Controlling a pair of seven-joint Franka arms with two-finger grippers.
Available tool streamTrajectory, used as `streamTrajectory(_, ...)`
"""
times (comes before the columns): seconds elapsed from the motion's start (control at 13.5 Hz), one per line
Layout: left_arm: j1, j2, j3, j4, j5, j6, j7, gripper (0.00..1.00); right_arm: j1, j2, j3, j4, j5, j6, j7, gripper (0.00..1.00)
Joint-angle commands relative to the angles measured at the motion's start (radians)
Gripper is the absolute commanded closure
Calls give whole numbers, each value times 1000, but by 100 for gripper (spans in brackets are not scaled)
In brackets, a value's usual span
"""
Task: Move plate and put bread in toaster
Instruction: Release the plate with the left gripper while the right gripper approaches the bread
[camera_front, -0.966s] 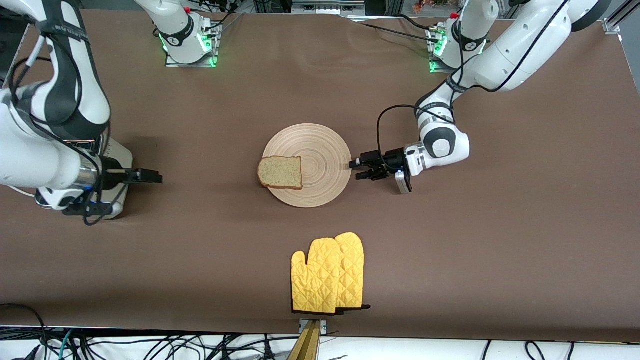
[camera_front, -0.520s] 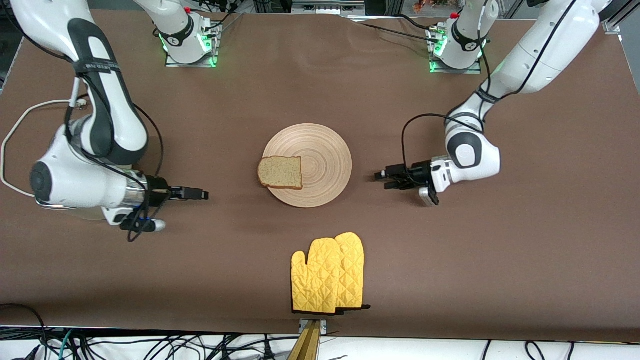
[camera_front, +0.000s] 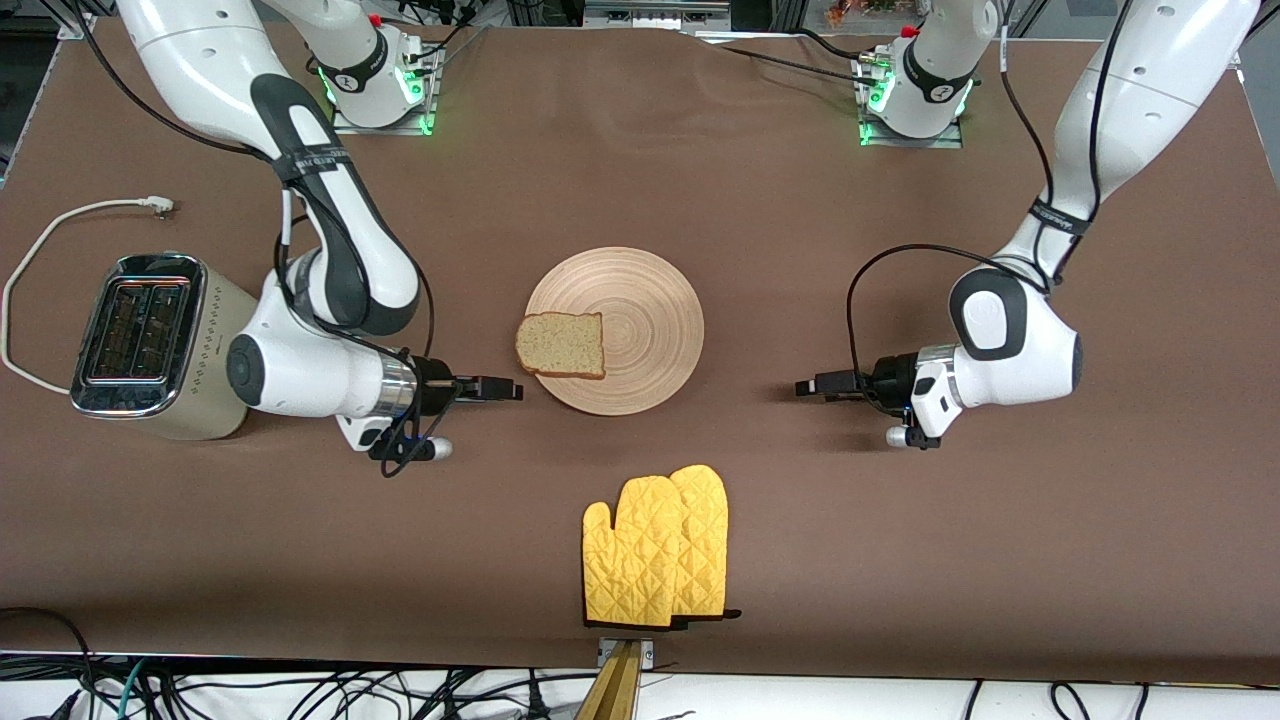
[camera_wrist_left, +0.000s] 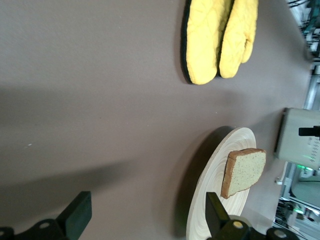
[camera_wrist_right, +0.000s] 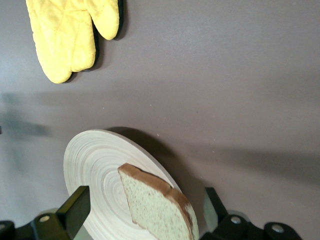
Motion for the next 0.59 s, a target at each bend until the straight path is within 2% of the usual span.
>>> streamTrajectory(0.0,-6,-53,3,70,180,-85,-250,0,-4,48,-2,7,78,22,-127,0)
streamTrajectory(0.15,-2,-102,2,117,380,-191,-386,0,-4,55,-4,-11,94,21,-146,0)
streamTrajectory(0.3,-2,-124,2,194,517,-332,-493,0,-4,55,-2,-34,98,19,-152,0)
streamTrajectory(0.52,-2,-146,-8,341,737,-516,-487,0,-7,51,-2,-74,153,-4,-245,0)
